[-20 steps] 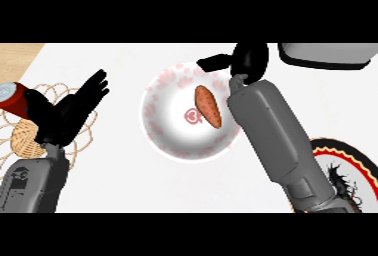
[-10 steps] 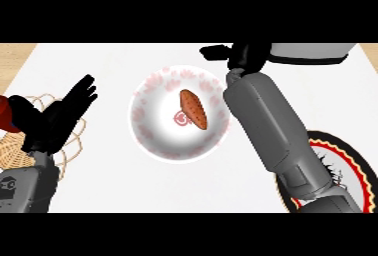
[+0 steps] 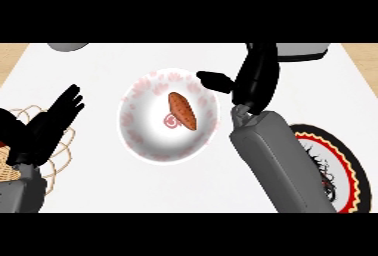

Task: Pick the sweet potato from the plate and place it in the bowl

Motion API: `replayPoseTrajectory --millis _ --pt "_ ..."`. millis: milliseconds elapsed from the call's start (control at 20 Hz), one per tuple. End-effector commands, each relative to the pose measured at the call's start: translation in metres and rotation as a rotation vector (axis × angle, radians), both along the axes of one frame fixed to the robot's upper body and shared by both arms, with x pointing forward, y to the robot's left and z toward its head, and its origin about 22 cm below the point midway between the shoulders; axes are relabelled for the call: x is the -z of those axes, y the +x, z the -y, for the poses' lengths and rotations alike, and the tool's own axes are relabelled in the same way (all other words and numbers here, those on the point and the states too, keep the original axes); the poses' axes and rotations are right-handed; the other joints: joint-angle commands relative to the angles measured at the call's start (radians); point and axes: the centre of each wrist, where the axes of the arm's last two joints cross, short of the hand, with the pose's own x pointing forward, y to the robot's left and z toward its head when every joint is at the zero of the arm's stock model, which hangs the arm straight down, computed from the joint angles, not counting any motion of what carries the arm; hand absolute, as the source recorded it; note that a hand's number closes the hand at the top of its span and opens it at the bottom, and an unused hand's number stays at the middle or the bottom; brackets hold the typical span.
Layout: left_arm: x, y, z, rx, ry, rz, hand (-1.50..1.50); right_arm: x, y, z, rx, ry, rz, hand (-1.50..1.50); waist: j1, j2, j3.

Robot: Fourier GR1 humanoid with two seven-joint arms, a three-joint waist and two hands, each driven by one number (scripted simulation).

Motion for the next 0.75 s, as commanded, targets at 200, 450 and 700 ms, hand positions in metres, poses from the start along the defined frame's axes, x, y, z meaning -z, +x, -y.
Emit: replayPoseTrajectory --millis 200,450,700 --pt "0.003 -0.002 -0.004 -0.028 0.002 -0.015 0.0 -0.041 -0.12 -0.011 -0.228 0.072 0.123 -1.5 -0.012 -0.009 0.0" --pt "0.0 -0.002 -0.003 -0.01 0.0 -0.001 0.0 -0.038 -0.199 0.015 -0.335 0.178 0.166 -1.5 -0.008 0.001 0.001" --pt "-0.003 0.003 0.005 -0.01 0.001 0.003 0.0 -0.033 -0.263 0.009 -0.378 0.173 0.185 1.5 -0.012 -0.003 -0.001"
